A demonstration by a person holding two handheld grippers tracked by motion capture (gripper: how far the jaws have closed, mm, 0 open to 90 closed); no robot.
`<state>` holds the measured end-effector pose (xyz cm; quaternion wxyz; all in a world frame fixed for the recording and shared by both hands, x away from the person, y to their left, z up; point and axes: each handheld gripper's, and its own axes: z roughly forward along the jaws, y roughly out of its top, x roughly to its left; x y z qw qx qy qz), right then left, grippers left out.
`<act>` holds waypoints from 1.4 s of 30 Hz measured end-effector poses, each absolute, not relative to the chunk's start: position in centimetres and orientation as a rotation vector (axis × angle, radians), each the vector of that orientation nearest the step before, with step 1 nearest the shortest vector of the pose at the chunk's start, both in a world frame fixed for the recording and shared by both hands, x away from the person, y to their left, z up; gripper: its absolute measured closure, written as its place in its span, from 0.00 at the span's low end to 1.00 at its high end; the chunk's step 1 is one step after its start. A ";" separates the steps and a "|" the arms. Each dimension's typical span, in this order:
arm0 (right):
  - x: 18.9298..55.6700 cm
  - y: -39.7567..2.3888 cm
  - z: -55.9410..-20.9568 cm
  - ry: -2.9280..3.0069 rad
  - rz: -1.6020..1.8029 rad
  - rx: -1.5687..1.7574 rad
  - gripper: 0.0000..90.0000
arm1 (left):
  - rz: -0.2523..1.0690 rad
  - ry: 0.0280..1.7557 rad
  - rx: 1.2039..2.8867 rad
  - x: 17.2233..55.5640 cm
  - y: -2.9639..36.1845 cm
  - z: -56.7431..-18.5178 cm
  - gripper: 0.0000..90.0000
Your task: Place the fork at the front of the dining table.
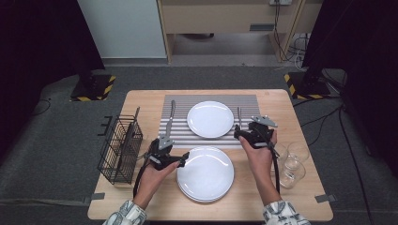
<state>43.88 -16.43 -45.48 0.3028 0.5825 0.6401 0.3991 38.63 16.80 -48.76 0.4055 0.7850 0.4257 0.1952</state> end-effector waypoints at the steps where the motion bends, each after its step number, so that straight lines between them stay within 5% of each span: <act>1: 43.7 -16.7 -45.0 1.692 1.062 1.538 0.09 | 0.495 1.072 1.985 38.6 16.8 -48.8 0.09; 16: 43.0 -21.5 -41.9 1.702 1.075 1.522 0.06 | 0.506 1.062 1.987 38.3 17.3 -49.0 0.07; 42: 42.6 -27.3 -41.4 1.699 1.036 1.546 0.14 | 0.529 1.079 1.981 38.1 18.1 -49.4 0.07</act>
